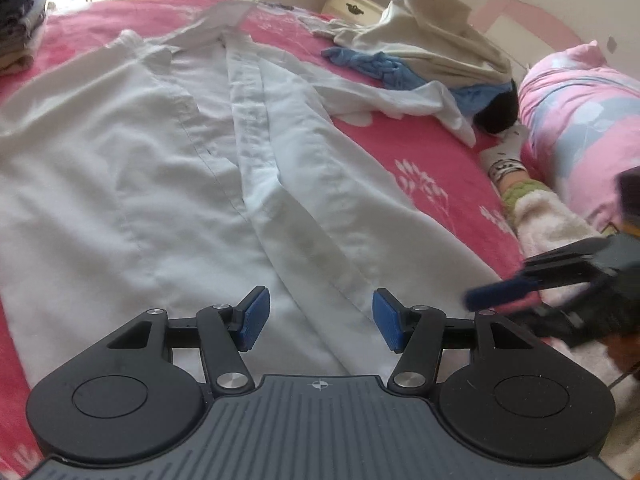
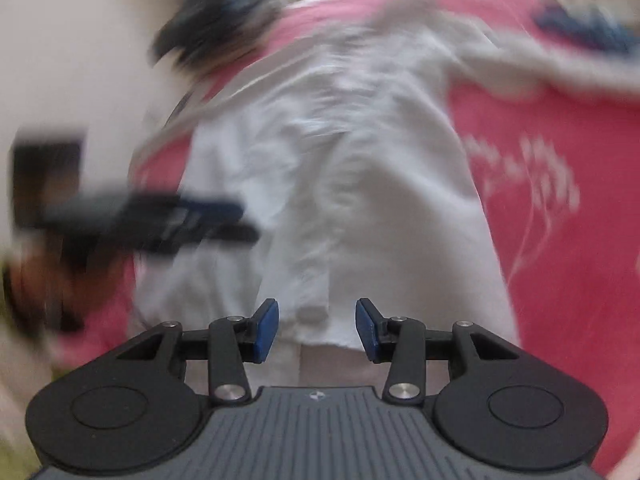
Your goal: Fold clothes
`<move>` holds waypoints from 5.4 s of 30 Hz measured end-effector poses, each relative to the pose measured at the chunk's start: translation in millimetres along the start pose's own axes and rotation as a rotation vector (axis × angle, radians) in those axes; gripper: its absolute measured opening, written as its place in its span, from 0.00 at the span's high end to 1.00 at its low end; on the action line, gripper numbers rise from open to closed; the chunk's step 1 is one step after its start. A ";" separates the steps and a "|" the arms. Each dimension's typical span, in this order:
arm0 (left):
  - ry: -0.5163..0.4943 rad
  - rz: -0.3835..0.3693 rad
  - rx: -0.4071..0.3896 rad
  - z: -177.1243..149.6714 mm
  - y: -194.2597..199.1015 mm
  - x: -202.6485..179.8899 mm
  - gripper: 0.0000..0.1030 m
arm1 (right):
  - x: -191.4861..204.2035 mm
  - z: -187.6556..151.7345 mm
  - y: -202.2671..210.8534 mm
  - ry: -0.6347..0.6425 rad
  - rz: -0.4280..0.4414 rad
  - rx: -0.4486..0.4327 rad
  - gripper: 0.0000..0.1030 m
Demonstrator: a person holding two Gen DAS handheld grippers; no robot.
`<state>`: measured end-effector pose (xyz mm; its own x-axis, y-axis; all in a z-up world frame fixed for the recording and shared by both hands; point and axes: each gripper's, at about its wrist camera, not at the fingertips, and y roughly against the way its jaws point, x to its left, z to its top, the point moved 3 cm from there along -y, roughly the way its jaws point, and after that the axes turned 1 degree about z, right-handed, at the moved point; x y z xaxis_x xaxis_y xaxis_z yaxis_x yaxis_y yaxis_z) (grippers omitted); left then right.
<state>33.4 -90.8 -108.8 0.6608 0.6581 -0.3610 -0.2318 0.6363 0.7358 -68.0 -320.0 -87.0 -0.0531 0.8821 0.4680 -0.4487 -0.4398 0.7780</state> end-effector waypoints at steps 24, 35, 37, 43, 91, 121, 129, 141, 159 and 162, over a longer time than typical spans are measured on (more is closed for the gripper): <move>0.045 0.012 0.060 -23.3 -5.7 8.6 0.45 | 57.0 27.9 47.4 0.377 -0.174 -0.406 0.98; 0.061 0.018 0.038 -25.5 7.0 14.5 0.45 | 120.3 40.9 90.3 0.909 -0.026 -0.377 0.99; 0.060 0.020 0.033 -27.0 9.7 16.0 0.45 | 107.7 30.9 71.6 0.814 -0.007 -0.279 0.99; 0.001 -0.021 0.023 -20.7 12.1 4.3 0.45 | 37.6 10.7 30.2 0.251 0.023 -0.074 0.94; 0.542 -0.251 0.253 -8.9 -37.9 46.2 0.66 | 107.7 -23.6 -58.1 0.520 0.017 -0.178 0.91; 0.437 -0.235 0.308 -17.6 -38.1 34.8 0.74 | -35.9 -29.1 24.6 -0.384 0.057 -0.154 0.66; 0.413 -0.238 0.303 -20.1 -35.5 29.0 0.80 | -92.9 -57.7 23.3 -0.771 0.091 -0.130 0.61; 0.568 -0.477 0.207 -10.8 -18.3 31.1 0.98 | -114.1 -54.1 2.1 -0.913 0.048 -0.211 0.68; 0.416 -0.599 0.280 -46.7 -32.8 -29.1 0.98 | -116.5 -22.4 68.7 -0.616 -0.230 -0.411 0.99; 0.311 -0.541 0.351 -58.8 -42.1 -45.1 0.98 | -116.5 -23.3 62.1 -0.564 -0.288 -0.354 0.99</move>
<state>-28.6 -123.6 -157.2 0.3724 0.4044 -0.8354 0.3485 0.7733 0.5297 -110.4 -446.1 -103.0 0.5360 0.6916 0.4841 -0.6427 -0.0376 0.7652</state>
